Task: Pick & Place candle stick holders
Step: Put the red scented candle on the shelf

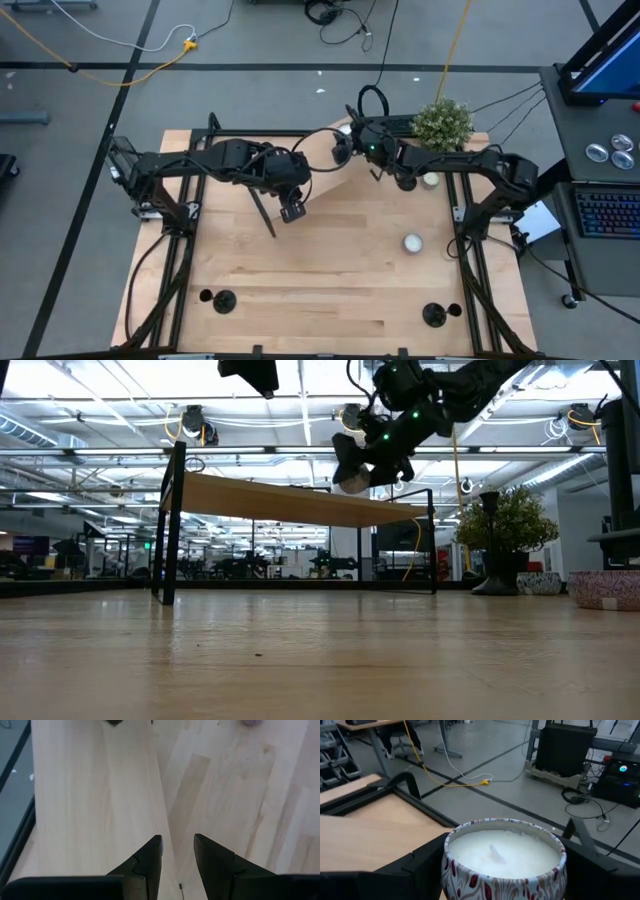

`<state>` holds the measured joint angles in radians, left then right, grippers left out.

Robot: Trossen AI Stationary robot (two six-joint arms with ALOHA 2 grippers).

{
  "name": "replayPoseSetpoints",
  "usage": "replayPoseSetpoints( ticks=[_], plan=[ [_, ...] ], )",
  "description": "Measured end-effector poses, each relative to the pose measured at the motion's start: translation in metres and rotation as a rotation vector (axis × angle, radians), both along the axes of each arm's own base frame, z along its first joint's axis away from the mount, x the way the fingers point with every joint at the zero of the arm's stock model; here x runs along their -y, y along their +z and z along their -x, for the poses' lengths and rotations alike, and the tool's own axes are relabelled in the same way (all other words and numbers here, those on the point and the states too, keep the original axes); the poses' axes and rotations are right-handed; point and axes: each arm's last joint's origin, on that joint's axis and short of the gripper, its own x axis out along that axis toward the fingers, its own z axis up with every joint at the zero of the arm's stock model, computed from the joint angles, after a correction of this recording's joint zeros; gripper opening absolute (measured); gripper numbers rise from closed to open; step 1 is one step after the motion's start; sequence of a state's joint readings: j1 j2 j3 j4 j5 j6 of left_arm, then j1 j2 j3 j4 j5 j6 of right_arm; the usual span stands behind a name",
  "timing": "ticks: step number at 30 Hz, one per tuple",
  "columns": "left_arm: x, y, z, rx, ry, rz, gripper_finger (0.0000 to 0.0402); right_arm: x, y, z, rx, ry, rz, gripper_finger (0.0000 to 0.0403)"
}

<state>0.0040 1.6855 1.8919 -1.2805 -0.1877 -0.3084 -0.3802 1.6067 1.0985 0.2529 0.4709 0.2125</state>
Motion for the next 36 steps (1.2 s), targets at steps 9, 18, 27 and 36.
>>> replayPoseSetpoints(
  ticks=[9,18,27,36],
  plan=[
    [0.006,0.000,0.000,0.002,-0.009,0.018,0.0122,0.012,-0.022,-0.012,-0.008,-0.013,0.029,0.0293],
    [0.011,0.000,0.000,0.003,-0.017,0.023,0.0122,0.018,-0.025,-0.010,-0.024,-0.022,0.030,0.0293],
    [0.011,0.000,0.000,0.005,-0.014,0.023,0.0122,0.019,-0.025,-0.010,-0.022,-0.023,0.028,0.0318],
    [0.011,0.000,0.000,0.008,-0.012,0.022,0.0122,0.019,-0.025,-0.010,-0.029,-0.022,0.026,0.0326]
  ],
)
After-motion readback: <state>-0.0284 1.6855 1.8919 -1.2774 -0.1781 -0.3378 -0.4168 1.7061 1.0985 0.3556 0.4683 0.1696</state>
